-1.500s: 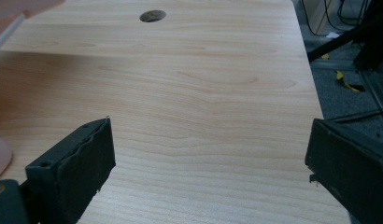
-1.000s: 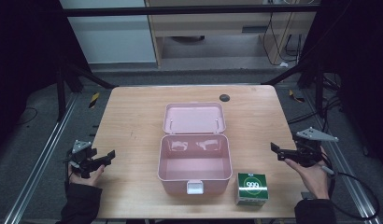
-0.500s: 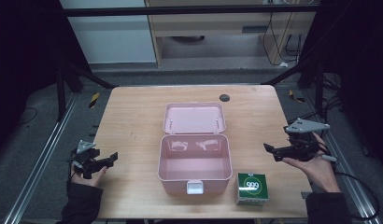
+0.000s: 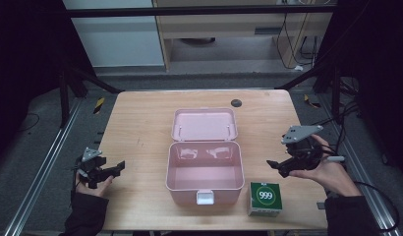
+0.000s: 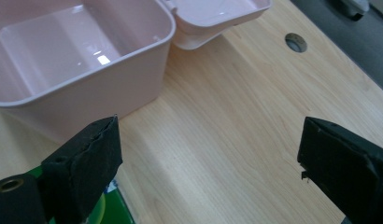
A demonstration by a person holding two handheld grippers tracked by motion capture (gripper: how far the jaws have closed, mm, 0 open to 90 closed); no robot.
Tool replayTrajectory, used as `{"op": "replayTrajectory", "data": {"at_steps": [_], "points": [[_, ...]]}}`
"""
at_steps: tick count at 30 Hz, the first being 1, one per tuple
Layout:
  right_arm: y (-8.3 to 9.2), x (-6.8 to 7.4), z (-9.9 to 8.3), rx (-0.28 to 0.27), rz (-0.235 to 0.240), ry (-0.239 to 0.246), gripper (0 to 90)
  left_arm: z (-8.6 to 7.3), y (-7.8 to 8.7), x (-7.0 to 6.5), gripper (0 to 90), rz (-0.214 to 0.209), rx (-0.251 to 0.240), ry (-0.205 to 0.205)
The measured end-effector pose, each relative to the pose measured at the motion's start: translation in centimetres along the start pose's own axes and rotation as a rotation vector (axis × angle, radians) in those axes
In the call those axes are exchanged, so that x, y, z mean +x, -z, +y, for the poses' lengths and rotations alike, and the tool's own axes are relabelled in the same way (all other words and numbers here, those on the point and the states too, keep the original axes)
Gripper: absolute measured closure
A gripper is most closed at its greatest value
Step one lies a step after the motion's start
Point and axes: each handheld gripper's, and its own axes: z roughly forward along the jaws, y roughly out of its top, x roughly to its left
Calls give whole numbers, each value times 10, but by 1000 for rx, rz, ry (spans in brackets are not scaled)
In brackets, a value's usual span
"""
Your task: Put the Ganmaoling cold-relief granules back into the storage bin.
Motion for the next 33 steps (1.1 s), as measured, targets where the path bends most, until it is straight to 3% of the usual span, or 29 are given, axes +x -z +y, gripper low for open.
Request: {"op": "replayTrajectory", "data": {"at_steps": [1,14,33], "points": [[0,3,2,20,17,31,66,0,-1,-1,202,-1,1,-3],[0,17,9,113,91,143,58,0,-4,-3,204,-12,18,-26],[-7,41,15,250,175,276,52,-1,-7,-5,205,-18,32,-41]]}}
